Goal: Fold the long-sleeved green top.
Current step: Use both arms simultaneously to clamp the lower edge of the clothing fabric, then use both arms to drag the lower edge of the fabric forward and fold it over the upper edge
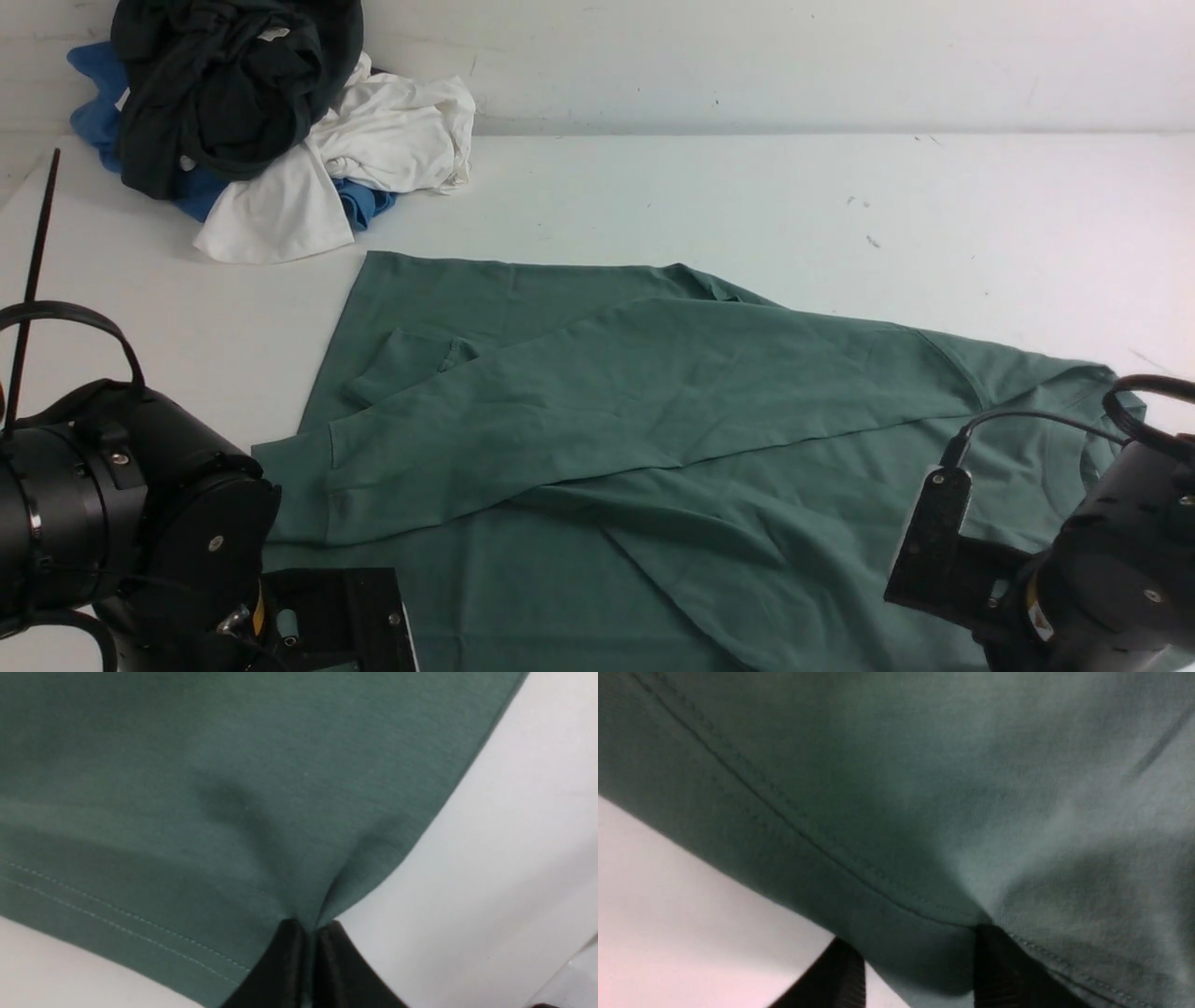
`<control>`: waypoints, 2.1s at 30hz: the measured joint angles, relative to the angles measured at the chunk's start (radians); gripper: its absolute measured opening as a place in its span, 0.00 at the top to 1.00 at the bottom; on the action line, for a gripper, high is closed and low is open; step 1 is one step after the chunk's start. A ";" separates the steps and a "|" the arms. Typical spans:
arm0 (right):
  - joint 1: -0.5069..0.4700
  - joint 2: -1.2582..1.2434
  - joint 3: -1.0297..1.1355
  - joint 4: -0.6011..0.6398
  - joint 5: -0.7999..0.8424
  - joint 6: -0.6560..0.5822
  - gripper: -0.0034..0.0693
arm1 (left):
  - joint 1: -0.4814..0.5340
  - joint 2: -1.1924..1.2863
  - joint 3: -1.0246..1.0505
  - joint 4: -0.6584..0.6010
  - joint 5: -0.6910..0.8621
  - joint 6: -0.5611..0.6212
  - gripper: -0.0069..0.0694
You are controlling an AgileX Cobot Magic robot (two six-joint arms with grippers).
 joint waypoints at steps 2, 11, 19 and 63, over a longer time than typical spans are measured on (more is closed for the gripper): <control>0.000 -0.001 -0.005 -0.004 0.005 0.000 0.72 | 0.000 0.000 0.000 0.000 0.000 0.000 0.91; -0.002 -0.145 -0.134 -0.008 0.198 -0.081 0.95 | 0.015 -0.069 -0.069 0.108 0.034 -0.046 0.90; -0.112 -0.141 -0.376 0.085 0.331 -0.216 0.95 | 0.202 -0.064 -0.349 0.134 0.029 -0.013 0.89; -0.413 0.620 -1.188 0.306 0.202 -0.340 0.95 | 0.378 0.892 -1.305 0.080 -0.372 0.016 0.89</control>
